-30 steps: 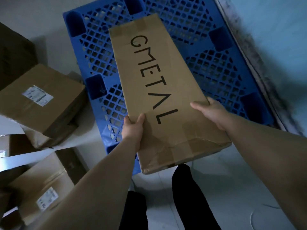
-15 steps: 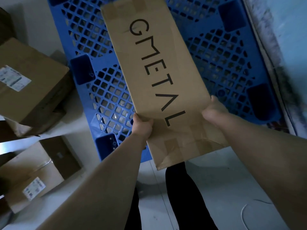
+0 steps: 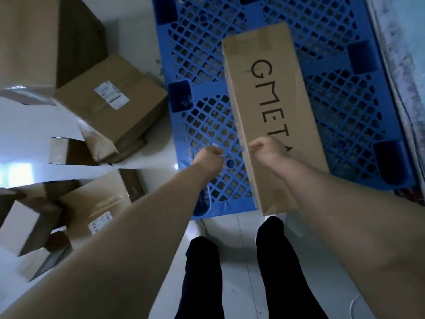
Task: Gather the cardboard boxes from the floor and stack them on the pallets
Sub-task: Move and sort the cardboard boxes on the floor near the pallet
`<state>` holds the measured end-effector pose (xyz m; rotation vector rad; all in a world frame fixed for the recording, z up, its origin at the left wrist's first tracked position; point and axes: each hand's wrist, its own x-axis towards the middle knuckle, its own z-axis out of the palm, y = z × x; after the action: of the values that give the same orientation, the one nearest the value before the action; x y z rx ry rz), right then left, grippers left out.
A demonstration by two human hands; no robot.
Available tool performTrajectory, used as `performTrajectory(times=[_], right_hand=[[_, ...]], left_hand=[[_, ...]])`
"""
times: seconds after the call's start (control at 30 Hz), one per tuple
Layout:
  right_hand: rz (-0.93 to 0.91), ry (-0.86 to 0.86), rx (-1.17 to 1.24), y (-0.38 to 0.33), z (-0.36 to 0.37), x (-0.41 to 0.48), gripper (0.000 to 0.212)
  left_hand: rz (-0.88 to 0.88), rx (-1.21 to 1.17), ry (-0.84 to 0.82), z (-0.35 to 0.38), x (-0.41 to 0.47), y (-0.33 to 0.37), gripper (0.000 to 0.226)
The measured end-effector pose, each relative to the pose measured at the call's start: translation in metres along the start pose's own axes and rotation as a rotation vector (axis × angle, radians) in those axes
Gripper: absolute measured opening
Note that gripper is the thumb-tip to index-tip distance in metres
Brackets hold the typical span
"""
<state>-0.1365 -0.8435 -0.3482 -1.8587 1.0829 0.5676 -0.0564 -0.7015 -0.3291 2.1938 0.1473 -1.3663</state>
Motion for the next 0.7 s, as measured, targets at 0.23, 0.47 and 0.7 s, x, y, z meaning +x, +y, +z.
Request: performTrajectory(times=[0.23,0.47,0.7], right_hand=[[-0.108,0.048,0.053,-0.082,0.057,-0.078,0.017],[-0.134,-0.001,-0.031,-0.138,0.095,-0.121,0.029],[-0.181,0.024,-0.025,-0.169,0.094,-0.139,0.031]], left_hand=[[0.053,-0.057,0.070,-0.125,-0.062,-0.062,0.021],[0.076,0.022,0.174,-0.197,-0.093,-0.099,0.019],[0.050,0.006,0.182,-0.200,-0.124,-0.109,0.028]])
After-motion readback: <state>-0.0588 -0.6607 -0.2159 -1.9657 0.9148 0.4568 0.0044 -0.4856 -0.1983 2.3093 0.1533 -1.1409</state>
